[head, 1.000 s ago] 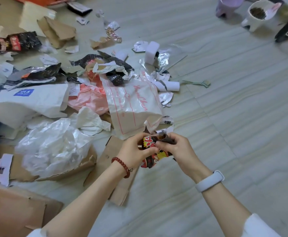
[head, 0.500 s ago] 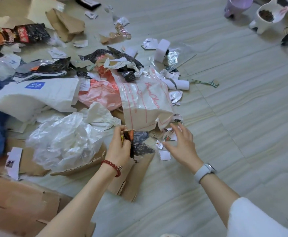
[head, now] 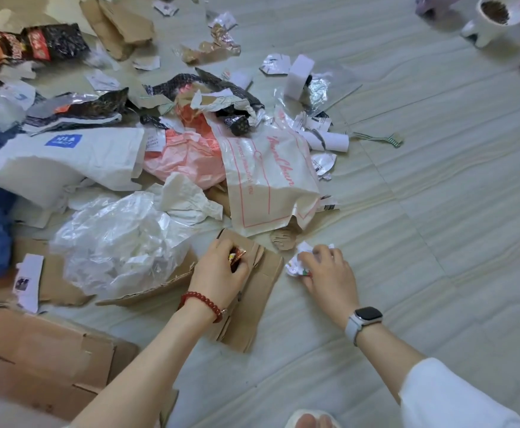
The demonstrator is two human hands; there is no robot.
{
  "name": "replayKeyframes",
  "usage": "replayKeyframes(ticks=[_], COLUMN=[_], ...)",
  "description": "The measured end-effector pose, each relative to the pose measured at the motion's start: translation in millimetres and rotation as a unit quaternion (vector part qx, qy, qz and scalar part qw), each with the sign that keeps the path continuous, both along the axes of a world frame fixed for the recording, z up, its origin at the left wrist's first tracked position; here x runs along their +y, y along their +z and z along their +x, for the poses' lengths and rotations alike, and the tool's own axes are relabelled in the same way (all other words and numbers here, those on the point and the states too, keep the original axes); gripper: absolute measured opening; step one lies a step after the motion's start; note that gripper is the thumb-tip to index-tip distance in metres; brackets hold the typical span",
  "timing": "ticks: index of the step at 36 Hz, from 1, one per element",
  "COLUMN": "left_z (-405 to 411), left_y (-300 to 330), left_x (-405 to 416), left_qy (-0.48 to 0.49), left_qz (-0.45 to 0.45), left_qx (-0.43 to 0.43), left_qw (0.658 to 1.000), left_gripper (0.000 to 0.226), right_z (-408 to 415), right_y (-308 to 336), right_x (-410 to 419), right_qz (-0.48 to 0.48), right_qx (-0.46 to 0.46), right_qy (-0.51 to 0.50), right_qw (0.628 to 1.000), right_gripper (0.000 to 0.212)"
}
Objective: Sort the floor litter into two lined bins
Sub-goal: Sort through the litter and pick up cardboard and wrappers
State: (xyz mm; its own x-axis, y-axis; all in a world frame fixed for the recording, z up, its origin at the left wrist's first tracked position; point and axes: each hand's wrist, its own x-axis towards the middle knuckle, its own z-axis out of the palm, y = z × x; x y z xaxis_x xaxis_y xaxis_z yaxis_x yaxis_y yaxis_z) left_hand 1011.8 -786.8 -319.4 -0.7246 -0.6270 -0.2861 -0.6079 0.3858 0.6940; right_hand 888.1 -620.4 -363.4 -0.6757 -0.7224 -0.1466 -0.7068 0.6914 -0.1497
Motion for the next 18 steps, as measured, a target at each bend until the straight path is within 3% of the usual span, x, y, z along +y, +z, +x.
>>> replayKeyframes(ticks=[4,7,9,12,15,18], left_z=[-2,-1,0,-1,-4,-8], left_y=[1,-2,-3,-5,-4,-3], left_x=[3,6,10,16,21,23], left_qy=[-0.017,-0.043,-0.052,-0.064,-0.064,-0.054], left_qz=[0.009,0.008,0.013,0.017,0.021,0.015], left_qx=[0.002,0.005,0.002,0.009,0.024,0.024], left_qw=[1.000,0.999,0.999,0.998,0.997,0.998], left_gripper=[0.006,0.009,0.012,0.014,0.017,0.018], right_z=[2,1,-1,-11,-25,-40], right_y=[-4,-5,-5,6,24,36], right_x=[13,23,29,30,22,7], right_qz=[-0.038,-0.064,-0.112,-0.194,-0.272,-0.337], right_qx=[0.039,0.057,-0.012,-0.200,-0.269,-0.314], right_qy=[0.012,0.011,-0.052,-0.185,-0.252,-0.294], right_qw=[0.998,0.996,0.992,0.943,0.889,0.837], right_gripper=[0.052,0.023,0.010,0.008,0.014,0.005])
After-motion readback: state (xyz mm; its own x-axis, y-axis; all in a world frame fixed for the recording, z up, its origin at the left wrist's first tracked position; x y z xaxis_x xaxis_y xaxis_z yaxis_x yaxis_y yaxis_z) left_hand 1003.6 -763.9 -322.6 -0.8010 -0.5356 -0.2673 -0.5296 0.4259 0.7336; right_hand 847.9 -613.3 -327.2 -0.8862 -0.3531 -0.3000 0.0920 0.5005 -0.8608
